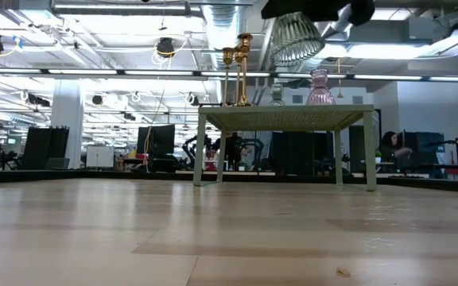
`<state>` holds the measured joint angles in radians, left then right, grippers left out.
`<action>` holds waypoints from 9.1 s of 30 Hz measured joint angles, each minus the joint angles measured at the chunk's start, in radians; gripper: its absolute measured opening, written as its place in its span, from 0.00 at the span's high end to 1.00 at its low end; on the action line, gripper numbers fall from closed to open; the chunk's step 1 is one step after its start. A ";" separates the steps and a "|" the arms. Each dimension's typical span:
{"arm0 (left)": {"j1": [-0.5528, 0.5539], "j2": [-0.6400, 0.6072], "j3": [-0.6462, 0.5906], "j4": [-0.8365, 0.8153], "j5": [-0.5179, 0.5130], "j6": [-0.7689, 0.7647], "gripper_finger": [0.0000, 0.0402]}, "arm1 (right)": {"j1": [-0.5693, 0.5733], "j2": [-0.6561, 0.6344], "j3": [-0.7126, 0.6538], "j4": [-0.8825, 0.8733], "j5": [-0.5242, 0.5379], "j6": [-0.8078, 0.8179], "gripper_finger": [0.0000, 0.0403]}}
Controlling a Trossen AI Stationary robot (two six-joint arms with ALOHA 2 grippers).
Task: Pick & Place candle stick holders
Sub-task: Put the green candle holder on the shelf aligned with the other green candle holder, then return to Home Position
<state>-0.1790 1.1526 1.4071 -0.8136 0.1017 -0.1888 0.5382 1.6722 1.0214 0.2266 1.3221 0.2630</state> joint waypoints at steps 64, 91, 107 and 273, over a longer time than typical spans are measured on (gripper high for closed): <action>-0.005 -0.081 -0.143 0.011 -0.003 -0.004 0.71 | -0.561 0.000 0.000 -0.104 -0.121 0.191 0.71; -0.005 -0.080 -0.143 0.011 -0.003 -0.011 0.71 | -0.509 0.001 0.058 -0.107 -0.090 -0.045 0.49; -0.005 -0.080 -0.143 0.011 -0.003 -0.011 0.71 | -0.501 0.000 0.092 -0.148 -0.067 -0.113 0.41; -1.094 -0.347 -0.618 0.867 -1.180 0.144 0.99 | -0.365 -1.456 -0.640 -0.251 -1.243 -0.297 1.00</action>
<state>-1.2725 0.8054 0.7888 0.0530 -1.0788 -0.0447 0.1736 0.2157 0.3809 -0.0242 0.0792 -0.0344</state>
